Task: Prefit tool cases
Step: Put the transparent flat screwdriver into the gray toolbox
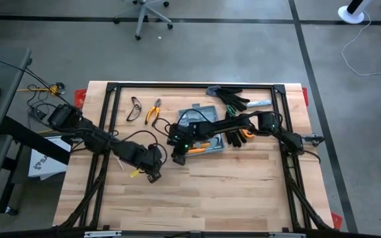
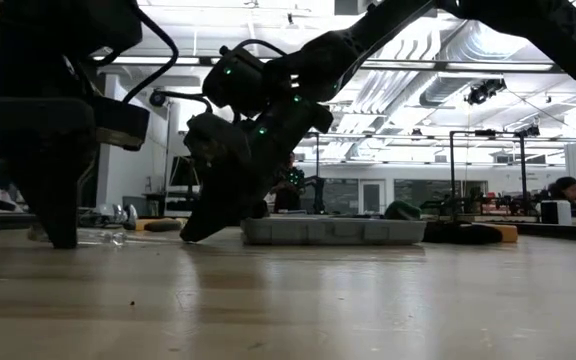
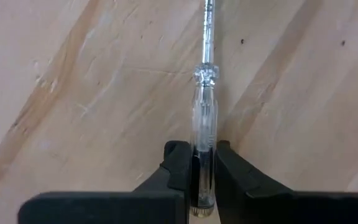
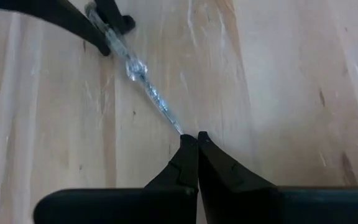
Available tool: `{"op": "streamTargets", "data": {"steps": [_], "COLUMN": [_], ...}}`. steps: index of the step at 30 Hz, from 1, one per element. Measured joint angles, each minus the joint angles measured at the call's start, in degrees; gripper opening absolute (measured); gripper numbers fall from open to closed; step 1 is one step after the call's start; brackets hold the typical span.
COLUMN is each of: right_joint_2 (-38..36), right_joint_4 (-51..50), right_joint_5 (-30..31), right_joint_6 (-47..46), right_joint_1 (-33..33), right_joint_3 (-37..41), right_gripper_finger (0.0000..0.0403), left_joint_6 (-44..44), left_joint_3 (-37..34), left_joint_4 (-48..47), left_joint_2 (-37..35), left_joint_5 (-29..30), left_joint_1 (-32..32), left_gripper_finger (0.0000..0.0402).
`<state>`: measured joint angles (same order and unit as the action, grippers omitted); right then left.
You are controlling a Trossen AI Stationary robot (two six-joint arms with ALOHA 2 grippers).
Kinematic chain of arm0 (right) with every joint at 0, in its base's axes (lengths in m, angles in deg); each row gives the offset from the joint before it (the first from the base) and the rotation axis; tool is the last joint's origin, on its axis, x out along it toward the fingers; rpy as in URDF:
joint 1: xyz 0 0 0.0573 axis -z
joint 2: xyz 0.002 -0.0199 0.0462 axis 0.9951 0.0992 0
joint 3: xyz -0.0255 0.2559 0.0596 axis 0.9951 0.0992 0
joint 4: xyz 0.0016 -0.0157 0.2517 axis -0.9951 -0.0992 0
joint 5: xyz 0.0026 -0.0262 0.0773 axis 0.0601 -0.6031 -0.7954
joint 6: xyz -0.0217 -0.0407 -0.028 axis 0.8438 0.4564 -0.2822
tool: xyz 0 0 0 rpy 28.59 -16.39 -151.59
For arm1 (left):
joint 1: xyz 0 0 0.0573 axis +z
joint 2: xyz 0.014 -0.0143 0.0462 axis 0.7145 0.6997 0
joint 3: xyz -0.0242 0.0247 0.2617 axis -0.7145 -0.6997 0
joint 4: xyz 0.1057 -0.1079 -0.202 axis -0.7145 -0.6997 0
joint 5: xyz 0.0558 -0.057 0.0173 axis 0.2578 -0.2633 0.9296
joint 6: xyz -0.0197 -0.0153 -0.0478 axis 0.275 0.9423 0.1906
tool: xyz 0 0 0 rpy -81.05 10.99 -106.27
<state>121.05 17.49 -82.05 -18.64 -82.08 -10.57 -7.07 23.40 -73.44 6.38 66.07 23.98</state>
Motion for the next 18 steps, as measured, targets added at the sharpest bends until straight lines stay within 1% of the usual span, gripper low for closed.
{"op": "streamTargets", "data": {"steps": [4, 8, 12, 15, 18], "right_joint_2": [-2.9, -7.9, -13.09, -18.32, -24.4], "right_joint_4": [-4.34, -9.59, -12.63, -10.74, -6.05], "right_joint_5": [-0.03, 3.26, 4.23, 5.1, 5.94], "right_joint_6": [1.03, 3.95, 5.63, 5.31, 1.6], "right_joint_1": [0.1, 0.03, 0.43, 1.21, 3.04], "right_joint_3": [0.26, 0.22, 1.56, 6.53, 15.3], "right_gripper_finger": [0.0, 0.0, 0.0, 0.0, 0.0], "left_joint_6": [3.1, 4.81, 4.41, 0.19, -6.25], "left_joint_3": [-0.19, -0.39, -0.36, 1.09, 3.32], "left_joint_4": [0.14, -0.96, -0.83, -1.3, -0.79], "left_joint_2": [-1.99, -5.35, -8.63, -9.8, -9.63], "left_joint_5": [2.07, 4.68, 5.93, 6.13, 5.56], "left_joint_1": [-0.94, -2.04, -2.4, -0.81, 2.72], "left_gripper_finger": [0.0029, 0.0029, 0.0029, 0.0029, 0.0029]}}
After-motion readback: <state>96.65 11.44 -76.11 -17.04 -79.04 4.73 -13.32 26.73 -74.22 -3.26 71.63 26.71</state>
